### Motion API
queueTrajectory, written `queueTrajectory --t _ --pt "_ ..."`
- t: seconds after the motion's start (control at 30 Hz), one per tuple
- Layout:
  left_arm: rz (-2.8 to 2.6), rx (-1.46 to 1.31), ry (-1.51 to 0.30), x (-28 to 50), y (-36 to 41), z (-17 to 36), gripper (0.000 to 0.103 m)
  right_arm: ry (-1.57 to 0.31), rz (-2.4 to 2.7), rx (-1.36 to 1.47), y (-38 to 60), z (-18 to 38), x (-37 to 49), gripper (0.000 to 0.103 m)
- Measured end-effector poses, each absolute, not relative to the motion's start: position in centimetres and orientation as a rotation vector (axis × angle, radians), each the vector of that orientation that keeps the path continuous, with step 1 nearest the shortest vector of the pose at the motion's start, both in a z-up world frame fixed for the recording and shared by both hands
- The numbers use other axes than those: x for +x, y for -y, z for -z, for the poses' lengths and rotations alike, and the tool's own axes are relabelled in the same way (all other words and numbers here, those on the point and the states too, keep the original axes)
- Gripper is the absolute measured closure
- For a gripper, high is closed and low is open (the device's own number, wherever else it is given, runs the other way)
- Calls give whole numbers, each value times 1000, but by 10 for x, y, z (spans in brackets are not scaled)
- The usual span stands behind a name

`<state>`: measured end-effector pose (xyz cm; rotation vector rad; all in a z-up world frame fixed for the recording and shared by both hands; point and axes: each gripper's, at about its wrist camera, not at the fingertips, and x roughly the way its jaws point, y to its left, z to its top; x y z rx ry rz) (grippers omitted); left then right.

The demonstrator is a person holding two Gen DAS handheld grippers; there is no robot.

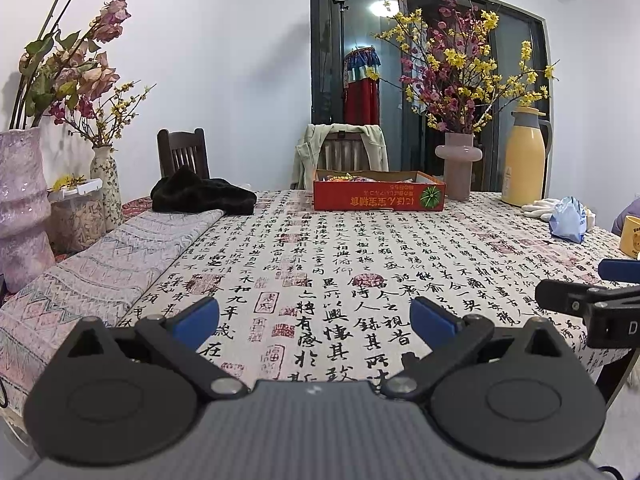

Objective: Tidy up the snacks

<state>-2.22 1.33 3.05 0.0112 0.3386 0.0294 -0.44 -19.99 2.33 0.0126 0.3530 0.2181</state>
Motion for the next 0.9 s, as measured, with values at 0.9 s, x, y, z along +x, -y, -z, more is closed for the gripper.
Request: queueTrajectory --t 0.9 --pt "-29 14 -330 -22 -14 -32 0 -348 -211 9 196 -24 -7 0"
